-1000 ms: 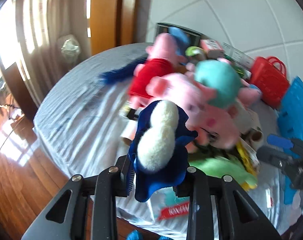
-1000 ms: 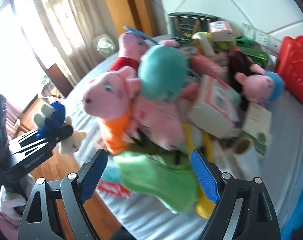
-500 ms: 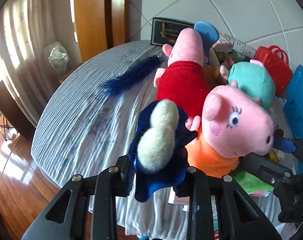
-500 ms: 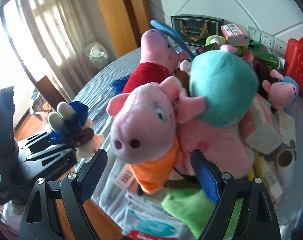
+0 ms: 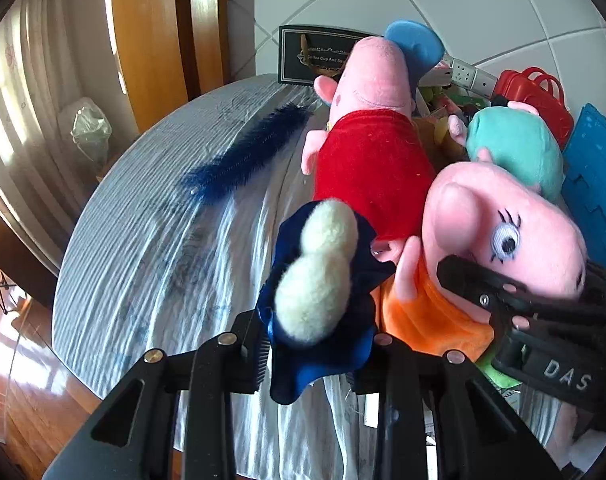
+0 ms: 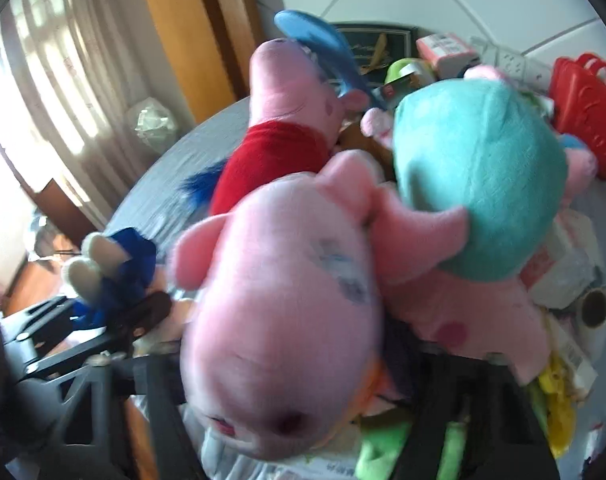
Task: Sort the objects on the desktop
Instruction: 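Grasp the pink Peppa Pig plush in orange dress with the right tool while the left holds its toy, then carry both plush toys over the blue crate and open both tools, then lift both tools out of the crate toward the pile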
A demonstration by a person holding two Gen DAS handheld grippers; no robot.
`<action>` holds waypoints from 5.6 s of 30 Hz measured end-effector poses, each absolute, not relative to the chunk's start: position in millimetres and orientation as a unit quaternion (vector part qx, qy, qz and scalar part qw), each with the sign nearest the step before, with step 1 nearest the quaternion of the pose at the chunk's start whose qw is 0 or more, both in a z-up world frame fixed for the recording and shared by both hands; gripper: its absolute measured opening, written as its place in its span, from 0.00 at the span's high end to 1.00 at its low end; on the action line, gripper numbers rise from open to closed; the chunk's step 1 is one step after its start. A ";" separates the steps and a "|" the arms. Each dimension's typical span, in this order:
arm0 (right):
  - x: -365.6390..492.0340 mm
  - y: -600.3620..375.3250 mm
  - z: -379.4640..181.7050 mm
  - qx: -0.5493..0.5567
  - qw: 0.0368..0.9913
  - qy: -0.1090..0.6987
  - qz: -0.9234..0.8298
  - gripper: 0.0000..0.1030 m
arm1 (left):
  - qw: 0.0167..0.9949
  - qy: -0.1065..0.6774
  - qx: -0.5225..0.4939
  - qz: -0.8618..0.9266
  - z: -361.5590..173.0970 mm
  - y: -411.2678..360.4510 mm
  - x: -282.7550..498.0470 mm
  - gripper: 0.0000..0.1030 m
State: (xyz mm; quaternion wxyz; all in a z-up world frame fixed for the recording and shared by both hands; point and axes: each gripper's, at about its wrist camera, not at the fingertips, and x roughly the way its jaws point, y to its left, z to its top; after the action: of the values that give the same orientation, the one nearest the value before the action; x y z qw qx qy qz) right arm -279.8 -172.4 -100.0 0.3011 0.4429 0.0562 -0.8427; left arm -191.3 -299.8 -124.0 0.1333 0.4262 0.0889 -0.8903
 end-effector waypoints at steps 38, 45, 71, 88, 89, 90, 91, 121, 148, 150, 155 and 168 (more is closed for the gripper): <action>-221.7 80.1 95.5 0.276 0.141 0.005 -0.951 0.41 | -0.065 0.007 0.294 -0.953 37.2 -71.1 -212.3 0.72; -215.9 150.9 101.5 0.274 0.142 0.016 -0.951 0.41 | -0.073 0.001 0.288 -0.955 46.9 14.6 -210.5 0.72; -259.3 301.9 197.6 0.177 0.156 -0.009 -0.972 0.41 | -0.064 -0.007 0.218 -0.974 129.7 138.6 -272.2 0.72; -345.8 513.6 242.4 0.213 0.053 0.015 -0.976 0.41 | -0.172 0.024 0.235 -0.956 203.2 347.2 -362.4 0.72; -357.2 526.2 240.0 0.223 0.053 0.019 -0.973 0.41 | -0.173 0.027 0.246 -0.953 204.7 363.8 -374.8 0.72; -362.9 534.3 235.3 0.234 0.053 0.020 -0.971 0.41 | -0.170 0.027 0.255 -0.952 203.9 375.9 -384.3 0.72; -377.4 546.1 228.7 0.248 0.055 0.021 -0.967 0.41 | -0.164 0.022 0.265 -0.950 202.3 391.7 -391.6 0.72; -471.7 619.0 56.7 0.466 0.035 0.024 -0.884 0.41 | -0.097 -0.033 0.489 -0.866 42.7 463.2 -502.2 0.33; -463.4 613.4 80.4 0.434 0.065 0.016 -0.899 0.09 | -0.084 -0.024 0.417 -0.905 91.5 446.8 -464.3 0.33; -449.7 609.4 92.1 0.413 0.074 0.030 -0.907 0.06 | -0.080 -0.025 0.388 -0.918 108.7 440.0 -441.5 0.33; -407.3 600.9 120.8 0.358 0.093 0.034 -0.929 0.00 | -0.065 -0.001 0.342 -0.937 134.0 414.5 -393.3 0.31; -323.7 540.6 141.4 0.275 0.199 0.011 -0.941 0.00 | 0.067 0.054 0.275 -0.958 137.6 284.1 -267.6 0.30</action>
State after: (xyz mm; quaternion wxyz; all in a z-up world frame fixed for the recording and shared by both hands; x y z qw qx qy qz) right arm -323.7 540.6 141.4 0.1986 0.2749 0.0109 -0.9407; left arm -267.6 284.1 137.6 0.0671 0.2753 0.0536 -0.9575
